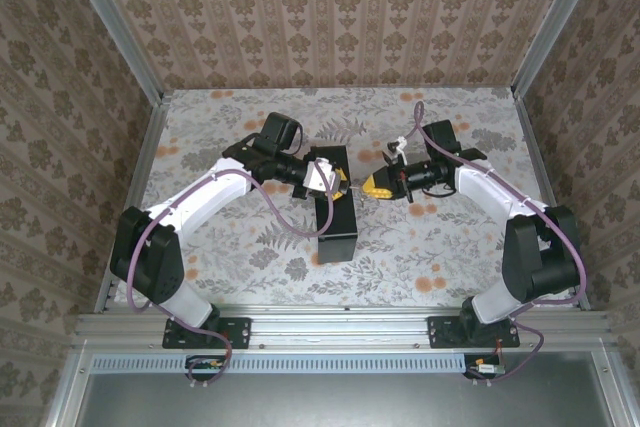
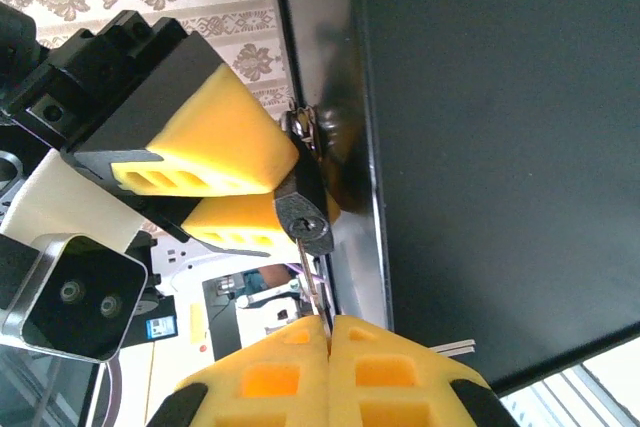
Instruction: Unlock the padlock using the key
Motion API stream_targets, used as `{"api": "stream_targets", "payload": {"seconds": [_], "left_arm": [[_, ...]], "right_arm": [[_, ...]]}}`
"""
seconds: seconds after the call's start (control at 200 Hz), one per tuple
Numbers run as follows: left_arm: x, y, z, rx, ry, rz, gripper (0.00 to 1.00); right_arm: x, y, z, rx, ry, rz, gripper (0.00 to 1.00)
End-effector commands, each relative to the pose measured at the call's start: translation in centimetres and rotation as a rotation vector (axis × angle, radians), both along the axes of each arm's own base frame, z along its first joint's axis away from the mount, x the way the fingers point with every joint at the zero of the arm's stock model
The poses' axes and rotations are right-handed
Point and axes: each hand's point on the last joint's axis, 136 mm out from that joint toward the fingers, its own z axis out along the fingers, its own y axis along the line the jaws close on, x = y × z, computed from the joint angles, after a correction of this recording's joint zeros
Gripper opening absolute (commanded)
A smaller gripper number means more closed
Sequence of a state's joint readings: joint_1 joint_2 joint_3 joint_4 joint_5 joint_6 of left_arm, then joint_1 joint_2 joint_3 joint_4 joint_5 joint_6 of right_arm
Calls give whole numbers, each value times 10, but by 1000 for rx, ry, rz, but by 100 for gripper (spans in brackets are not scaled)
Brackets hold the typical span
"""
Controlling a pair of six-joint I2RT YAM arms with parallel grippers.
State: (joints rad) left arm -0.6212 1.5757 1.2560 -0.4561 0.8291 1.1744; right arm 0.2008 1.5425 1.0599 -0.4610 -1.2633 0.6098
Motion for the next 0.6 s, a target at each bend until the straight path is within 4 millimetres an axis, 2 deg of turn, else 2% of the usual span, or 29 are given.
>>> {"api": "stream_targets", "payload": {"seconds": [0.0,0.265,0.45,0.595], "left_arm": [[-7,-5,31,-82,-59,-42,18],[-7,-5,30,-79,-57,-40,18],[-7,-5,30,-77,-57,-39,18],[-7,-5,30,-78,-56,-40,18]], "right_arm": [[5,6,9,13,-26,12,0],[2,7,3,2,-11,23,0],[4,-5,5,6,-14,-10,0],[3,-5,3,3,-9,-9,0]]}}
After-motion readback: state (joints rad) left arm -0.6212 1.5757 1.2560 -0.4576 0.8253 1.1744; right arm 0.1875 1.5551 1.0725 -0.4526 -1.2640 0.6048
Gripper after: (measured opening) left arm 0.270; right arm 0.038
